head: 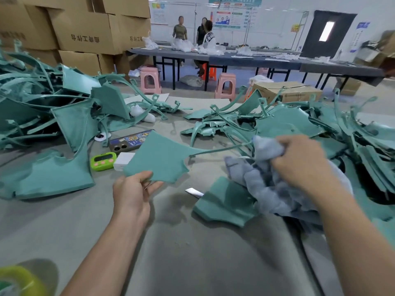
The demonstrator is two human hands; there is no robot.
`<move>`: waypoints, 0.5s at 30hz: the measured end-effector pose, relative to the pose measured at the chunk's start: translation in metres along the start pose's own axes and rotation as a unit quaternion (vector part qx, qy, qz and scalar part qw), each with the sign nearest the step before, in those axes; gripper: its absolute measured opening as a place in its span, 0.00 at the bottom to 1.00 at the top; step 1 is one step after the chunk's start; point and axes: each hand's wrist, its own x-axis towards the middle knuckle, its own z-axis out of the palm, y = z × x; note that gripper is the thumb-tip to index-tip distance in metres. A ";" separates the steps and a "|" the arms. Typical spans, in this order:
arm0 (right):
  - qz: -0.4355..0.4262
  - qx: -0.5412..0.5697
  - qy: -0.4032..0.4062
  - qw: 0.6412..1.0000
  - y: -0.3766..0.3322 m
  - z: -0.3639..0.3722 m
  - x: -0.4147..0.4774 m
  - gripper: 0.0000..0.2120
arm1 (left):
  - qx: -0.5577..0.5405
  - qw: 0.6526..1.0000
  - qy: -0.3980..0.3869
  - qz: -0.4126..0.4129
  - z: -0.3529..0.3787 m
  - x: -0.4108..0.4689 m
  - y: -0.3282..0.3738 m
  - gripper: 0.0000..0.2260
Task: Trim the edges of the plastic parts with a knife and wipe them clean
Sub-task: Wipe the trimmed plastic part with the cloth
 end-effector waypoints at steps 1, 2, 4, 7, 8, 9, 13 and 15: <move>-0.021 -0.009 -0.046 0.999 -0.010 0.004 -0.007 0.07 | 0.007 1.000 -0.005 0.005 0.001 -0.001 -0.001 0.13; -0.034 0.005 -0.049 0.998 -0.020 0.007 -0.014 0.08 | 0.013 1.000 -0.006 0.012 0.001 -0.002 -0.001 0.12; -0.013 0.106 0.030 0.994 -0.032 0.014 -0.026 0.12 | 0.016 1.000 0.000 0.018 0.001 -0.003 -0.001 0.11; 0.007 0.270 0.102 0.957 -0.046 0.022 -0.039 0.15 | 0.002 1.000 0.008 -0.011 0.000 0.000 -0.001 0.10; 0.004 0.289 0.097 0.952 -0.051 0.025 -0.042 0.12 | -0.006 0.999 0.006 -0.034 0.000 0.000 -0.002 0.09; 0.008 0.297 0.090 0.951 -0.056 0.030 -0.043 0.11 | -0.016 0.998 -0.002 -0.056 0.002 -0.002 -0.002 0.09; 0.119 0.347 0.054 0.929 -0.061 0.043 -0.037 0.11 | -0.014 0.997 -0.076 -0.021 0.006 -0.012 -0.006 0.27; 0.231 0.460 0.039 0.857 -0.055 0.039 -0.027 0.11 | 0.022 0.992 -0.125 -0.006 0.006 -0.017 -0.007 0.24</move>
